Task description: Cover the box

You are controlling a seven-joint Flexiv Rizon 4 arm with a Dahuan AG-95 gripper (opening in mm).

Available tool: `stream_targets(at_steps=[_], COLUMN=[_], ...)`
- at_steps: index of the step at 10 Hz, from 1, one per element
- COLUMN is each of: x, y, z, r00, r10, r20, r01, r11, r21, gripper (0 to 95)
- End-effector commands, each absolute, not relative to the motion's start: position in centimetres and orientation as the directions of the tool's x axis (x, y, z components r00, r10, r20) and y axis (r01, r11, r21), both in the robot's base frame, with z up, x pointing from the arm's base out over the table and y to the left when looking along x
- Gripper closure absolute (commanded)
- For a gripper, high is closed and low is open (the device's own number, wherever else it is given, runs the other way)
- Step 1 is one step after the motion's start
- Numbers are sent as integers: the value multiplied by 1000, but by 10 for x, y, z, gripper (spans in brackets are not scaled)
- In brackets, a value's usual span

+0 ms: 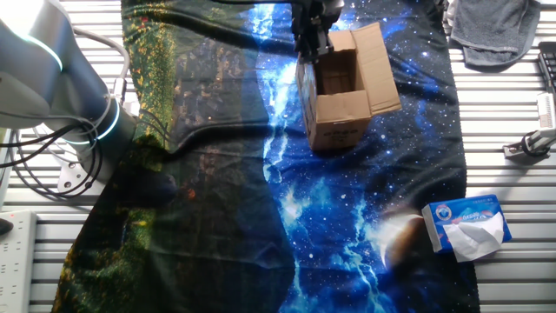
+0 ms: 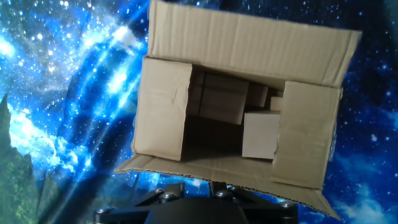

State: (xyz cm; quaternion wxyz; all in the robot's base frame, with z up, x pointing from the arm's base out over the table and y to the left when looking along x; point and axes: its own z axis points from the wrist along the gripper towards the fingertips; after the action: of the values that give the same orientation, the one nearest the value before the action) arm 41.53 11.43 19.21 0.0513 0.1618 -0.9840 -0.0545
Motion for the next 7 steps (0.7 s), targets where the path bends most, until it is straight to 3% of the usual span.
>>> stream_targets(at_steps=[1, 7], x=[419, 428], y=[114, 112], z=[191, 185], r00=[-941, -941], r10=[-327, -328], r20=[83, 78], r01=[-316, -317], r11=[941, 940], r21=[123, 121], gripper=[760, 760])
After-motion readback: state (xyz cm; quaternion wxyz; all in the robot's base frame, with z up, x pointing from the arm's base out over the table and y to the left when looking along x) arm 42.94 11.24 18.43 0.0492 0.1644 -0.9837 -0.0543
